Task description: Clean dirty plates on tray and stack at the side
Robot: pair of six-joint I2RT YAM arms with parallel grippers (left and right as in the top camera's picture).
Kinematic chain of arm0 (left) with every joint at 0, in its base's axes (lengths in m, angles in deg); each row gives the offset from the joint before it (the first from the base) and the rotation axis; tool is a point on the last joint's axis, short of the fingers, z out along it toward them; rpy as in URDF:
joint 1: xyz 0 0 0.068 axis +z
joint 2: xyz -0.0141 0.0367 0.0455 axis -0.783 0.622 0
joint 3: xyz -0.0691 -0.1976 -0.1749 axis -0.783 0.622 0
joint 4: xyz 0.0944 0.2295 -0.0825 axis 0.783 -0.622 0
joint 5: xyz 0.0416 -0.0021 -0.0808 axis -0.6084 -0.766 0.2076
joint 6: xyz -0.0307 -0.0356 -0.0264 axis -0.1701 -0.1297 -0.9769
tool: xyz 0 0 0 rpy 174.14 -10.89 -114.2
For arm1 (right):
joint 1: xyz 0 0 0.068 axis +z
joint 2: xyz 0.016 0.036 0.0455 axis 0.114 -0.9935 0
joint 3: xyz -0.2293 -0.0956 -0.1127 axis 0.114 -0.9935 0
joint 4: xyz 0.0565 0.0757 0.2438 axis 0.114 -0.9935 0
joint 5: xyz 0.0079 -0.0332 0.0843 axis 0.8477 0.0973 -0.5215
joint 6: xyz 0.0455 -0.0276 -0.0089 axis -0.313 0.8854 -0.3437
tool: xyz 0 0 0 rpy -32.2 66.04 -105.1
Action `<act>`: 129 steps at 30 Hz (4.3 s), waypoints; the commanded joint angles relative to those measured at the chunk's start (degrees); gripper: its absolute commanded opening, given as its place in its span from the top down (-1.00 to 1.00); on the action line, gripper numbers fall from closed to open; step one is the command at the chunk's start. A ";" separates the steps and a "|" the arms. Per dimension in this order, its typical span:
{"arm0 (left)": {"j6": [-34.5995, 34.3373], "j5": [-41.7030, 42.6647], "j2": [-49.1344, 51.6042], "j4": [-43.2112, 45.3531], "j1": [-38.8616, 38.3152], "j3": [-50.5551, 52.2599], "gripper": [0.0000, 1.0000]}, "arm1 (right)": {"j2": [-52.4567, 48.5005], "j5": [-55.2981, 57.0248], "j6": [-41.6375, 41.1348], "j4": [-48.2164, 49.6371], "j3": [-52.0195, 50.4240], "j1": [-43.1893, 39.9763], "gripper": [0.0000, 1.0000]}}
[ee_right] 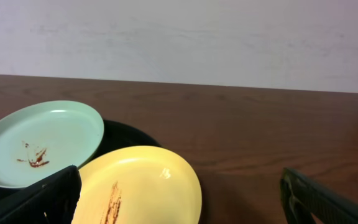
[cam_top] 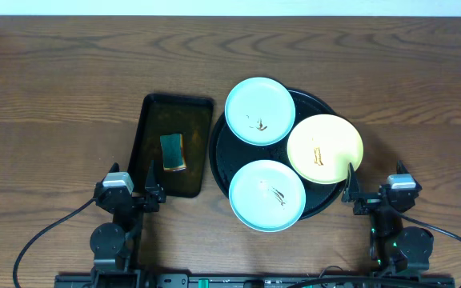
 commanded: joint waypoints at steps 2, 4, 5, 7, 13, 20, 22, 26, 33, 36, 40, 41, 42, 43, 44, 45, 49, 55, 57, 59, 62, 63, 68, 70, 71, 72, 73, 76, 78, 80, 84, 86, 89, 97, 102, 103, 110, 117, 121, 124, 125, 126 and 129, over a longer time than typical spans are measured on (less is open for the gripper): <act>0.92 -0.09 -0.26 -2.71 0.28 0.44 -0.65 | 0.31 -0.02 0.63 -0.24 -0.04 0.70 -0.98; 0.92 -0.09 -0.26 -2.71 0.28 0.44 -0.64 | 0.33 -0.02 0.66 -0.24 -0.04 0.70 -0.98; 0.92 -0.09 -0.26 -2.71 0.28 0.44 -0.65 | 0.33 -0.02 0.63 -0.24 -0.04 0.70 -0.99; 0.92 -0.09 -0.26 -2.71 0.28 0.44 -0.65 | 0.33 -0.02 0.63 -0.24 -0.04 0.70 -0.98; 0.92 -0.09 -0.26 -2.71 0.28 0.44 -0.64 | 0.31 -0.02 0.66 -0.24 -0.04 0.70 -0.99; 0.92 -0.09 -0.26 -2.69 0.28 0.44 -0.65 | 0.33 -0.02 0.66 -0.24 -0.04 0.70 -0.98; 0.92 -0.09 -0.26 -2.69 0.28 0.44 -0.65 | 0.31 -0.02 0.63 -0.24 -0.04 0.70 -0.99; 0.92 -0.09 -0.26 -2.71 0.28 0.44 -0.65 | 0.33 -0.02 0.66 -0.24 -0.04 0.70 -0.99; 0.92 -0.09 -0.26 -2.71 0.28 0.44 -0.65 | 0.31 -0.02 0.66 -0.24 -0.04 0.70 -0.98; 0.92 -0.09 -0.26 -2.71 0.28 0.44 -0.65 | 0.33 -0.02 0.66 -0.24 -0.04 0.70 -0.99; 0.92 -0.09 -0.26 -2.71 0.28 0.44 -0.64 | 0.31 -0.02 0.66 -0.24 -0.04 0.70 -0.99; 0.92 -0.09 -0.26 -2.71 0.28 0.44 -0.64 | 0.33 -0.02 0.66 -0.24 -0.04 0.70 -0.98; 0.92 -0.09 -0.26 -2.69 0.28 0.44 -0.64 | 0.31 -0.02 0.63 -0.24 -0.04 0.70 -0.99; 0.92 -0.09 -0.26 -2.71 0.31 0.44 -0.64 | 0.33 -0.02 0.66 -0.24 -0.04 0.70 -0.98; 0.92 -0.09 -0.26 -2.69 0.28 0.44 -0.65 | 0.31 -0.02 0.66 -0.22 -0.04 0.70 -0.99; 0.92 -0.09 -0.26 -2.71 0.28 0.44 -0.65 | 0.33 -0.02 0.63 -0.22 -0.04 0.70 -0.98; 0.92 -0.09 -0.26 -2.69 0.28 0.44 -0.65 | 0.33 -0.02 0.63 -0.24 -0.04 0.70 -0.98; 0.92 -0.09 -0.26 -2.71 0.28 0.44 -0.64 | 0.33 -0.02 0.63 -0.24 -0.04 0.70 -0.99; 0.92 -0.09 -0.26 -2.69 0.31 0.44 -0.64 | 0.33 -0.09 0.63 -0.22 -0.04 0.70 -0.99; 0.92 -0.09 -0.26 -2.69 0.28 0.44 -0.65 | 0.31 -0.07 0.63 -0.22 -0.04 0.70 -0.99; 0.92 -0.09 -0.26 -2.69 0.28 0.44 -0.64 | 0.31 -0.04 0.63 -0.24 -0.04 0.70 -0.98; 0.92 -0.09 -0.26 -2.69 0.28 0.44 -0.64 | 0.31 -0.07 0.63 -0.24 -0.04 0.72 -0.98; 0.50 -0.09 -0.26 -2.69 0.28 0.44 -0.65 | 0.31 -0.02 0.63 -0.26 -0.04 0.70 -0.99; 0.02 -0.07 -0.26 -2.71 0.28 0.44 -0.65 | 0.31 -0.04 0.63 -0.26 -0.04 0.70 -0.99; 0.02 -0.09 -0.20 -2.71 0.31 0.44 -0.64 | 0.31 -0.04 0.61 -0.26 -0.04 0.70 -0.98; 0.02 -0.09 -0.04 -2.71 0.31 0.44 -0.64 | 0.31 -0.04 0.57 -0.26 -0.04 0.70 -0.99; 0.02 -0.11 0.22 -2.71 0.31 0.44 -0.65 | 0.31 -0.04 -0.17 -0.26 -0.04 0.70 -0.98; -0.26 -0.07 1.05 -2.82 0.28 0.22 -0.64 | 0.31 0.00 -2.56 -0.26 -0.04 0.70 -0.99; -0.83 -0.09 2.03 -3.39 0.28 -0.46 -0.64 | 0.31 -0.02 -4.31 -0.24 -0.04 0.70 -0.99; -0.90 -0.07 3.34 -4.44 0.28 -1.66 -0.64 | 0.31 -0.09 -5.62 -0.28 -0.04 0.70 -0.98; -1.49 -0.07 7.50 -7.34 0.28 -6.10 -0.64 | -0.68 -0.07 -8.74 -1.90 0.83 0.72 -0.98; -1.46 -0.07 10.78 -9.40 0.28 -9.55 -0.65 | -1.77 -0.09 -10.40 -4.37 2.08 0.72 -0.98; -1.46 -0.04 16.70 -13.09 0.28 -15.45 -0.64 | -5.05 -0.09 -11.41 -8.04 5.20 0.72 -0.99; -1.44 1.07 38.99 -31.34 0.28 -36.26 -0.65 | -23.12 -0.09 -11.45 -18.95 19.85 0.70 -0.99; -1.46 3.08 52.50 -45.77 0.28 -50.51 -0.64 | -36.85 -0.13 -8.76 -28.37 31.76 0.70 -0.98; -1.46 3.21 54.64 -47.93 0.28 -52.94 -0.64 | -39.34 -0.79 -7.43 -29.64 33.79 0.70 -0.98; -1.49 3.26 61.59 -52.72 0.28 -58.51 -0.64 | -52.52 -8.15 -3.85 -37.16 44.81 0.70 -0.99; -1.81 6.60 63.87 -45.16 0.28 -58.51 -0.64 | -54.93 -4.20 -3.85 -35.36 45.75 0.70 -0.97; -2.36 6.40 67.76 -40.33 -0.44 -58.51 -0.62 | -54.93 -2.45 -3.85 -35.41 45.75 0.70 -0.97; -3.04 6.38 72.22 -38.25 -1.25 -58.51 -0.62 | -54.93 -2.45 -3.85 -35.39 45.75 0.70 -0.97; -3.37 6.40 73.85 -37.70 -1.49 -58.51 -0.60 | -54.93 -2.45 -3.85 -35.41 45.75 0.70 -0.97; -3.65 6.40 75.87 -37.22 -1.84 -58.51 -0.57 | -54.93 -2.45 -3.85 -35.41 45.75 0.70 -0.98; -3.65 6.40 81.05 -35.87 -2.80 -58.51 -0.43 | -54.93 -2.45 -3.85 -35.43 45.75 0.70 -0.98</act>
